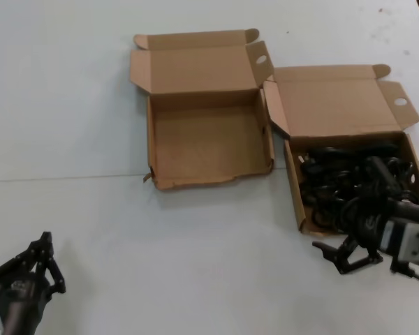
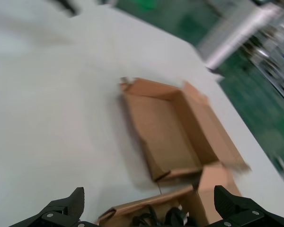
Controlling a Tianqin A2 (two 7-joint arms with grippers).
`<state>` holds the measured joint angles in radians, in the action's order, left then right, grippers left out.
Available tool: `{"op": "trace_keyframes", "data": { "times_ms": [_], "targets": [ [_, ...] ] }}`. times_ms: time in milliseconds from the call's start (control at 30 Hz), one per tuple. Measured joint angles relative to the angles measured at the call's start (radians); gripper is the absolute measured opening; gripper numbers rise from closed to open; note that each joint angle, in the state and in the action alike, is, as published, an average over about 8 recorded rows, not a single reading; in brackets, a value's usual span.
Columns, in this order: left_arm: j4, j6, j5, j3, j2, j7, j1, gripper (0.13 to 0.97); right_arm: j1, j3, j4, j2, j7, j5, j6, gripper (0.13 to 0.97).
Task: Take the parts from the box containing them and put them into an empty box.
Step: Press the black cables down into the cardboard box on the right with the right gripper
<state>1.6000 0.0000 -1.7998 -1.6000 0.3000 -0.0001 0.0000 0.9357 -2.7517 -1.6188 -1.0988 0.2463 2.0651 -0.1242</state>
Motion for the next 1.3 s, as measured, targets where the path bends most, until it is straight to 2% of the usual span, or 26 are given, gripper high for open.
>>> {"op": "trace_keyframes", "data": {
  "times_ms": [133, 267, 400, 633, 733, 867, 1200, 1300],
  "targets": [
    [0.000, 0.000, 0.000, 0.000, 0.000, 0.000, 0.000, 0.157, 0.050, -0.001, 0.033, 0.019, 0.000, -0.187, -0.105, 0.966],
    [0.000, 0.000, 0.000, 0.000, 0.000, 0.000, 0.000, 0.157, 0.088, -0.001, 0.064, 0.038, 0.000, -0.308, -0.174, 0.966],
    [0.000, 0.000, 0.000, 0.000, 0.000, 0.000, 0.000, 0.157, 0.118, -0.001, 0.087, 0.053, 0.000, -0.360, -0.216, 0.966],
    [0.000, 0.000, 0.000, 0.000, 0.000, 0.000, 0.000, 0.156, 0.162, 0.000, 0.117, 0.073, 0.000, -0.386, -0.274, 0.966],
    [0.000, 0.000, 0.000, 0.000, 0.000, 0.000, 0.000, 0.156, 0.159, 0.031, 0.137, 0.087, 0.000, -0.416, -0.314, 0.966],
    [0.000, 0.000, 0.000, 0.000, 0.000, 0.000, 0.000, 0.156, 0.114, 0.143, 0.164, 0.123, 0.000, -0.508, -0.408, 0.966],
    [0.000, 0.000, 0.000, 0.000, 0.000, 0.000, 0.000, 0.156, -0.069, 0.586, 0.176, 0.283, 0.000, -0.885, -0.746, 0.966],
    [0.000, 0.000, 0.000, 0.000, 0.000, 0.000, 0.000, 0.156, -0.107, 0.691, 0.168, 0.333, 0.000, -0.979, -0.828, 0.966]
  ]
}}
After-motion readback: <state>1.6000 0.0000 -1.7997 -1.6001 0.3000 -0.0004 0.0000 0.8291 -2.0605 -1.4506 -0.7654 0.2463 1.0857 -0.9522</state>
